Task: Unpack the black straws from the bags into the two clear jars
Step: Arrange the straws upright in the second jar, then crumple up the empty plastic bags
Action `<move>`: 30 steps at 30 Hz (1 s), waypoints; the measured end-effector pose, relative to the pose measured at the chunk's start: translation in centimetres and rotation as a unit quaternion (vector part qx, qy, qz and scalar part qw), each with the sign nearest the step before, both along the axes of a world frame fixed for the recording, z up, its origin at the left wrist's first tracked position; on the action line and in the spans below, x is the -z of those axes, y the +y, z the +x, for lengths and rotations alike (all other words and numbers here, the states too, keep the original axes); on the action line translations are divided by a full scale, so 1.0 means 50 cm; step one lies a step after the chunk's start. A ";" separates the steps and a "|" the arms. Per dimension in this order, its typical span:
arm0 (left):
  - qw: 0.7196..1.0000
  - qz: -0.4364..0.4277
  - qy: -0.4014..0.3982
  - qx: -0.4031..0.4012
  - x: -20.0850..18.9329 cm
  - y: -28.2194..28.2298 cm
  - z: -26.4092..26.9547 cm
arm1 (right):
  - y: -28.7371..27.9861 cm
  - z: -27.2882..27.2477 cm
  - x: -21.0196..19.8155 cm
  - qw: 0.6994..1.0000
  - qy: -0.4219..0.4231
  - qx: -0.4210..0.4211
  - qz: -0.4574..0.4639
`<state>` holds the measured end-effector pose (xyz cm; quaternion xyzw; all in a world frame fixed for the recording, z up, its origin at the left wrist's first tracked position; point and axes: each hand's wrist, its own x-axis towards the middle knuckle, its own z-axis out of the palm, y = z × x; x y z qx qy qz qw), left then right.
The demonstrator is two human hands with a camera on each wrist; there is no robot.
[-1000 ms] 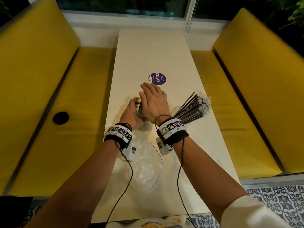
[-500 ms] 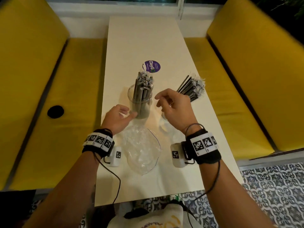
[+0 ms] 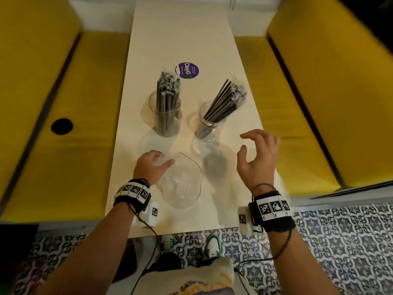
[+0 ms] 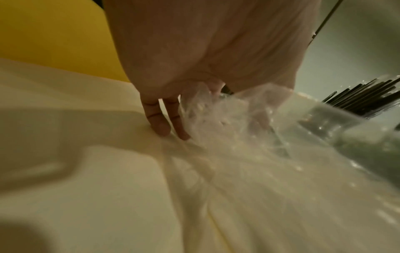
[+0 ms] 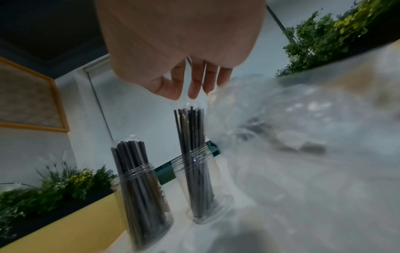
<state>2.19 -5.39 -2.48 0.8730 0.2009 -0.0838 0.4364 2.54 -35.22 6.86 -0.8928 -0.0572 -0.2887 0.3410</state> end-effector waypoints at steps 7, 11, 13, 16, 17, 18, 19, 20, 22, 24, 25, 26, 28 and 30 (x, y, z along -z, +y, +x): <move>0.997 -0.008 0.016 -0.079 0.012 -0.064 -0.020 | -0.076 -0.020 0.090 0.932 0.324 0.120 -0.109; 0.993 -0.007 -0.007 -0.120 0.019 -0.102 -0.039 | -0.061 -0.002 0.153 0.903 0.428 0.035 -0.037; 0.991 -0.002 -0.012 -0.133 0.018 -0.121 -0.043 | -0.039 0.017 0.164 0.900 0.436 0.009 0.001; 0.990 -0.003 -0.011 -0.142 0.011 -0.150 -0.044 | 0.001 0.044 0.158 0.894 0.438 -0.003 0.094; 0.989 -0.004 -0.010 -0.145 0.009 -0.159 -0.044 | 0.016 0.049 0.152 0.888 0.443 -0.008 0.122; 0.989 -0.010 -0.009 -0.148 0.009 -0.164 -0.041 | 0.031 0.055 0.144 0.882 0.448 -0.011 0.148; 0.989 -0.018 -0.009 -0.149 0.009 -0.169 -0.039 | 0.043 0.059 0.137 0.870 0.460 -0.018 0.176; 0.989 -0.025 -0.008 -0.147 0.004 -0.174 -0.037 | 0.055 0.061 0.128 0.856 0.472 -0.029 0.209; 0.989 -0.039 -0.008 -0.141 -0.003 -0.180 -0.029 | 0.078 0.060 0.112 0.826 0.492 -0.065 0.266; 0.989 -0.058 0.001 -0.134 -0.012 -0.187 -0.022 | 0.098 0.055 0.105 0.816 0.501 -0.119 0.264; 0.989 -0.065 0.004 -0.131 -0.018 -0.191 -0.017 | 0.109 0.053 0.108 0.819 0.501 -0.143 0.240; 0.989 -0.070 0.011 -0.128 -0.022 -0.194 -0.014 | 0.118 0.053 0.111 0.827 0.495 -0.161 0.215; 0.985 -0.129 0.020 -0.116 -0.036 -0.187 -0.014 | 0.131 0.057 0.117 0.850 0.468 -0.155 0.185; 0.969 -0.230 -0.013 -0.083 -0.049 -0.173 -0.024 | 0.136 0.067 0.111 0.878 0.426 -0.101 0.195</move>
